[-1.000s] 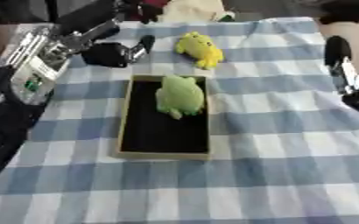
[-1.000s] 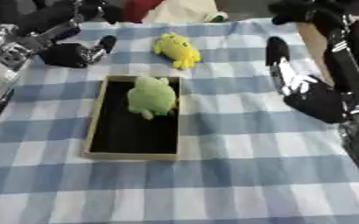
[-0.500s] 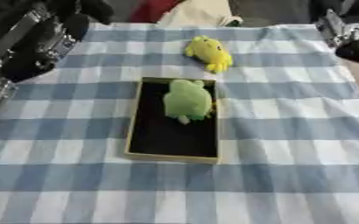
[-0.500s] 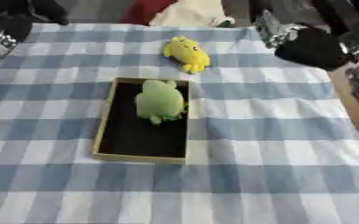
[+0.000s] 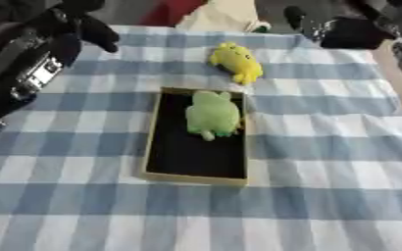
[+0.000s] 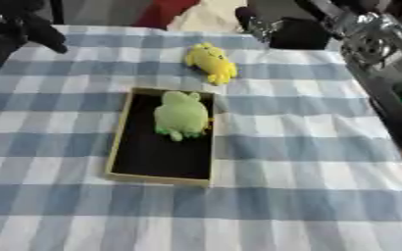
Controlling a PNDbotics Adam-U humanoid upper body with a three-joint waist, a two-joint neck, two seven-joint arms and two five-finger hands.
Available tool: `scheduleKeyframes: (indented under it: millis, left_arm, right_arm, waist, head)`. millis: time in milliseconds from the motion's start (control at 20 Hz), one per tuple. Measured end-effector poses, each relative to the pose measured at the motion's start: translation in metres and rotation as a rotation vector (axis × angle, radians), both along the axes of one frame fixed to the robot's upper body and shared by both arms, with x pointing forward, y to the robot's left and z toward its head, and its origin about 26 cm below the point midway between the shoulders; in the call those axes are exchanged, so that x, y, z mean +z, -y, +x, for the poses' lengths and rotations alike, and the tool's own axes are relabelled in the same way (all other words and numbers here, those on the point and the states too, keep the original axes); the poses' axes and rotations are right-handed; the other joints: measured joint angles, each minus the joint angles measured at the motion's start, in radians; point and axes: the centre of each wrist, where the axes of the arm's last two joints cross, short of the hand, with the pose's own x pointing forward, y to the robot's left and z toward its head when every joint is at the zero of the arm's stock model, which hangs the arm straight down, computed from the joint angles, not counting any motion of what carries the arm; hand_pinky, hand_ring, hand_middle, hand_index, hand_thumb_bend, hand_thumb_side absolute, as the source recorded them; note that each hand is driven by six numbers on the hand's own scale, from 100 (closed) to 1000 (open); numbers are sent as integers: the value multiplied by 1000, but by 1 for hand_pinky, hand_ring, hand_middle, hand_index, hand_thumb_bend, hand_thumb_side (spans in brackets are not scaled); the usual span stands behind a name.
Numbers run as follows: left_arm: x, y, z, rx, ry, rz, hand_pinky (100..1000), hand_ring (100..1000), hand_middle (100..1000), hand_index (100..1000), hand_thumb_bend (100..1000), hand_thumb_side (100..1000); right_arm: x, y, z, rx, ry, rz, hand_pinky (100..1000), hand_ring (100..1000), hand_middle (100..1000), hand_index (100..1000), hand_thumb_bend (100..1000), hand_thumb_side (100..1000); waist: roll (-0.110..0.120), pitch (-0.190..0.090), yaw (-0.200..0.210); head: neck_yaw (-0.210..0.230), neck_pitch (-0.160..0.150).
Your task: Pick up objects on the table and place them in the box.
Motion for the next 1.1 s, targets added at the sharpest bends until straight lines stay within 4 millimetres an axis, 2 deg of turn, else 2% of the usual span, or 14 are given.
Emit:
scheduleKeyframes:
  millis: [250, 500, 800, 1100]
  left_arm:
    - [-1, 8, -4, -62, -14, 13, 959, 716, 696, 982, 100, 882]
    - [-5, 15, -6, -115, -40, 25, 963, 712, 691, 984, 100, 893]
    - [-10, 19, -7, -144, -65, 37, 966, 711, 690, 986, 100, 905]
    - [-14, 19, -7, -148, -77, 51, 971, 711, 692, 990, 103, 921]
  right_arm:
    - [-8, -4, 34, -80, -85, -24, 846, 829, 876, 968, 356, 698]
    - [-22, -8, 57, -160, -141, -35, 845, 828, 878, 974, 396, 712]
    - [-47, -7, 74, -304, -192, -58, 842, 823, 878, 973, 424, 728]
    - [-68, -9, 81, -396, -257, -105, 844, 825, 879, 973, 442, 758]
  waist:
    - [-6, 3, 32]
    - [-9, 4, 59]
    - [-14, 5, 71]
    - [-18, 8, 76]
  head:
    - [-22, -8]
    - [-46, -9]
    - [-65, -17]
    - [-76, -21]
